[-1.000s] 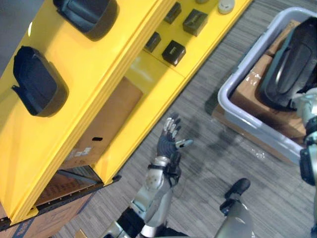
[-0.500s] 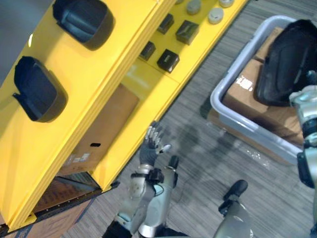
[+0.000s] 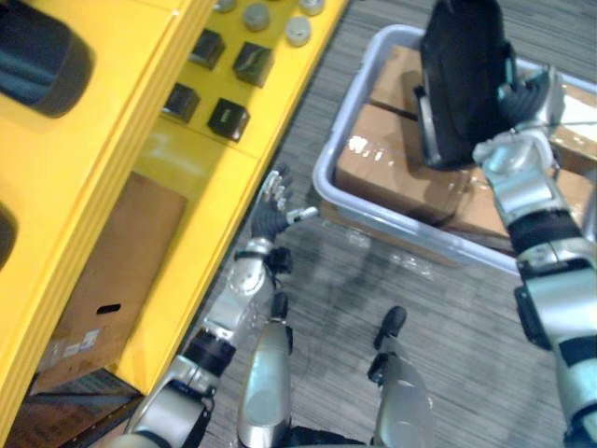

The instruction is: Walk over and take plastic housings, then place them on the shelf

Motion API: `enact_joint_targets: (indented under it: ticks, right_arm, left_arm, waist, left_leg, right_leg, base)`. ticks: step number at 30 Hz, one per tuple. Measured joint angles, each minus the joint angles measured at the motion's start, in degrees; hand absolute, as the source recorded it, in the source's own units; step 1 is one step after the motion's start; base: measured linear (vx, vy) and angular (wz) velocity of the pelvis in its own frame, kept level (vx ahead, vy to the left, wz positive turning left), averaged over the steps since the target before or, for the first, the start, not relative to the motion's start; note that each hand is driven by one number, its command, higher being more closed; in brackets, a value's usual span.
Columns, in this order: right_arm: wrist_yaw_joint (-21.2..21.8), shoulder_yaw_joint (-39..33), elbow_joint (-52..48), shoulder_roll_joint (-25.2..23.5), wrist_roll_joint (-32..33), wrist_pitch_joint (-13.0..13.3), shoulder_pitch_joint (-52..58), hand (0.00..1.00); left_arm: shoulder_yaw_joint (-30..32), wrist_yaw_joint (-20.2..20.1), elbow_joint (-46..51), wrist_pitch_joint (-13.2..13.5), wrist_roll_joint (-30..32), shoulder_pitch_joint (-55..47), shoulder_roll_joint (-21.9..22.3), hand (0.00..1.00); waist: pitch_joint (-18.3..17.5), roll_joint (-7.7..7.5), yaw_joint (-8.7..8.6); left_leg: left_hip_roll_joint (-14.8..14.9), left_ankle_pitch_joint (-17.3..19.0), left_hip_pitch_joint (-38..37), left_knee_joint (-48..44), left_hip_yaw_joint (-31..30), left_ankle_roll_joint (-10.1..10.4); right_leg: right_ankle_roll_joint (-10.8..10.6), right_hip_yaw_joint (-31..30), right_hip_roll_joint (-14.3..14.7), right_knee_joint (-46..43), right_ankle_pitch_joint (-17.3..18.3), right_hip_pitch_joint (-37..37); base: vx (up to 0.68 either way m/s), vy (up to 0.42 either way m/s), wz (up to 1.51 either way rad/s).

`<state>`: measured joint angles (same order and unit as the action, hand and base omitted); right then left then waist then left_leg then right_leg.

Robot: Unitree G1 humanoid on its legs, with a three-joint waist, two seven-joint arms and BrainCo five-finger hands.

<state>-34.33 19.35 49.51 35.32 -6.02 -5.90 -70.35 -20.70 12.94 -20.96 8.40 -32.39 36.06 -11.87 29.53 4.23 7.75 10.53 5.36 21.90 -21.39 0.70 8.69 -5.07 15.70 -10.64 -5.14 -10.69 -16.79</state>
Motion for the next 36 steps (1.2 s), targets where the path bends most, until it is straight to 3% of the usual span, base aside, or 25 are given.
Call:
enact_joint_targets:
  ticks: [3, 7, 13, 18, 22, 26, 31, 33, 34, 36]
  right_arm:
    - [-1.6, 1.1, -1.7, -1.3, -1.7, 1.5, -2.3, 1.00]
    - [-2.1, 3.1, -1.9, -4.3, -3.2, 3.9, -3.4, 1.00]
    - [-3.2, 5.0, -2.4, -6.7, -5.5, 7.1, -3.8, 1.00]
    - [-3.5, 6.1, -6.1, -8.7, -7.9, 9.9, -3.8, 1.00]
    - [-3.6, 7.4, -6.8, -11.2, -8.4, 12.0, -3.1, 1.00]
    - [-3.6, 7.4, -7.1, -13.9, -8.2, 13.7, -1.2, 1.00]
    - [-3.0, 7.3, -11.5, -16.2, -6.4, 16.9, 4.0, 1.00]
    - [-2.9, 7.3, -12.8, -16.4, -6.1, 17.5, 5.2, 1.00]
    - [-2.7, 7.1, -13.1, -16.8, -6.0, 18.3, 6.1, 1.00]
    - [-2.0, 7.1, -13.1, -17.2, -6.0, 19.1, 8.1, 1.00]
  left_arm:
    - [-0.2, -0.4, -5.3, -2.6, -3.6, 5.7, 0.1, 0.00]
    - [-0.3, -0.5, -10.3, -5.3, -10.0, 10.9, 0.3, 0.00]
    - [-0.2, -0.9, -12.4, -5.3, -23.2, 14.3, 1.1, 0.00]
    - [0.4, -3.3, -12.4, -3.6, -32.4, 15.6, 1.4, 0.00]
    - [0.5, -3.0, -12.4, -1.1, -31.8, 18.3, 3.1, 0.00]
    - [0.4, -1.7, -12.4, -0.5, -27.9, 19.2, 3.9, 0.00]
    - [0.4, 0.1, -12.8, 6.2, -23.0, 19.1, 3.9, 0.00]
    - [0.4, 0.7, -12.7, 7.6, -22.7, 19.1, 3.9, 0.00]
    - [0.4, 1.7, -12.7, 8.3, -22.6, 19.1, 3.9, 1.00]
    - [0.7, 2.7, -12.6, 9.1, -22.4, 18.4, 3.8, 1.00]
  waist:
    - [-0.1, -0.36, -1.60]
    - [-0.1, -2.35, -2.75]
    - [-0.1, -2.62, -4.33]
    - [-0.1, -3.28, -5.41]
    - [-0.1, -3.41, -5.83]
    - [-0.1, -3.55, -6.52]
    - [-0.8, -5.28, -7.25]
    - [-1.0, -5.59, -7.53]
    - [-1.0, -5.64, -7.75]
    - [-1.0, -5.65, -7.92]
  left_leg:
    - [0.0, -0.2, -0.3, 0.3, 0.4, 0.0]
    - [0.1, -0.5, -1.6, 1.4, 2.3, 0.0]
    - [0.2, -0.5, -1.6, 1.5, 2.6, 0.0]
    - [0.4, -0.5, -1.6, 1.7, 3.2, 0.1]
    - [0.4, -0.5, -1.9, 1.8, 3.4, 0.1]
    - [0.4, -0.5, -2.6, 1.9, 3.5, 0.1]
    - [0.3, -1.0, -4.8, 3.8, 4.8, 0.2]
    - [0.3, -1.1, -5.0, 4.1, 4.8, 0.3]
    - [0.3, -1.3, -5.5, 4.6, 4.8, 0.3]
    - [0.3, -1.4, -7.1, 5.4, 4.9, 0.3]
  right_leg:
    - [0.0, -0.4, 0.0, 0.1, -0.2, -0.1]
    - [0.1, -1.9, 0.1, 0.9, -0.9, -0.2]
    - [0.1, -2.2, 0.2, 0.9, -0.9, -0.5]
    - [0.1, -2.8, 0.3, 0.9, -1.1, -1.1]
    - [0.0, -3.2, 0.4, 1.0, -1.3, -1.0]
    - [0.0, -3.2, 0.4, 1.1, -1.3, -0.3]
    - [-0.1, -3.6, 0.4, 2.3, -1.5, 1.0]
    - [-0.1, -3.7, 0.5, 2.5, -1.6, 1.1]
    - [-0.1, -3.6, 0.5, 2.7, -1.7, 1.6]
    - [-0.1, -3.6, 0.5, 3.3, -1.7, 2.9]
  base:
    - [0.00, 0.005, -0.07]
    - [0.01, 0.016, -0.18]
    - [0.01, 0.005, -0.01]
    - [0.01, 0.011, -0.05]
    - [0.01, 0.010, -0.03]
    - [0.00, 0.000, 0.00]
    - [0.02, 0.016, -0.07]
    - [0.00, 0.000, 0.00]
    - [0.04, 0.016, 0.02]
    - [0.05, 0.021, -0.01]
